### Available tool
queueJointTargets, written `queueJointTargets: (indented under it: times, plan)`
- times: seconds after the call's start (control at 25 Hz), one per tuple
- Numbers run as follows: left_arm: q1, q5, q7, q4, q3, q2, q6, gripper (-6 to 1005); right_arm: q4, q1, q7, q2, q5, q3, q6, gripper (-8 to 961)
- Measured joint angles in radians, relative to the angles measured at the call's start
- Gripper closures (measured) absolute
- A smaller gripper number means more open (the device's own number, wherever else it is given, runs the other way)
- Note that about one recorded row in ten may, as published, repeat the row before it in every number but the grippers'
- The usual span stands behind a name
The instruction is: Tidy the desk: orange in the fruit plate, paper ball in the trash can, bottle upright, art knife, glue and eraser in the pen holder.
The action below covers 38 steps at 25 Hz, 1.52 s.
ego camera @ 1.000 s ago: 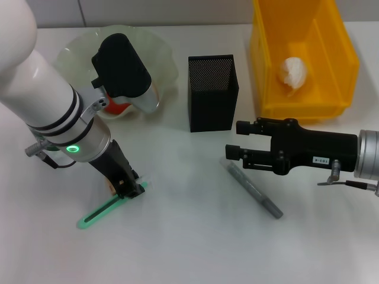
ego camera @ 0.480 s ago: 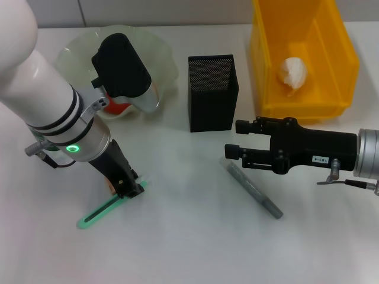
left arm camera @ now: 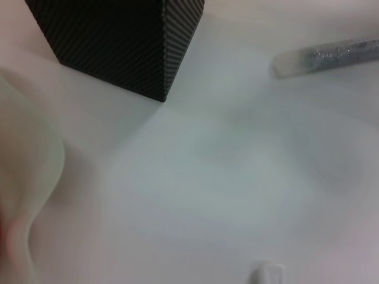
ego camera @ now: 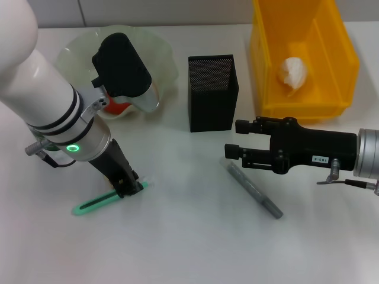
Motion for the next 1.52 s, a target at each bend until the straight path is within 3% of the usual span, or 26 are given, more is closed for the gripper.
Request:
queueJointTargets:
  times: [0.4,0.68,0.96,1.16,1.44,1.52]
  plan:
    - [0.002,-0.017,0.01,0.022,-0.011,0.001,0.01,808,0.0,-0.001,0.0,0.0,0.017,0.0,0.012,264]
    - [0.031,-0.076,0.029,0.125,-0.063,0.007,0.048,808,0.027,-0.018,-0.05,-0.003,0.103,0.0,0.049,265]
    - [0.065,-0.237,0.109,0.257,-0.228,0.009,0.112,807,0.132,-0.034,-0.182,-0.004,0.157,0.117,0.069,265]
    - [0.067,-0.43,0.194,0.295,-0.321,0.009,0.064,806,0.163,-0.046,-0.204,-0.005,0.157,0.129,0.073,265]
    - [0.072,-0.628,0.322,0.258,-0.325,0.007,-0.083,805,0.186,-0.053,-0.207,-0.002,0.157,0.13,0.076,264]
    - [0.072,-0.628,0.322,0.258,-0.325,0.007,-0.083,805,0.192,-0.051,-0.207,-0.001,0.157,0.13,0.076,264]
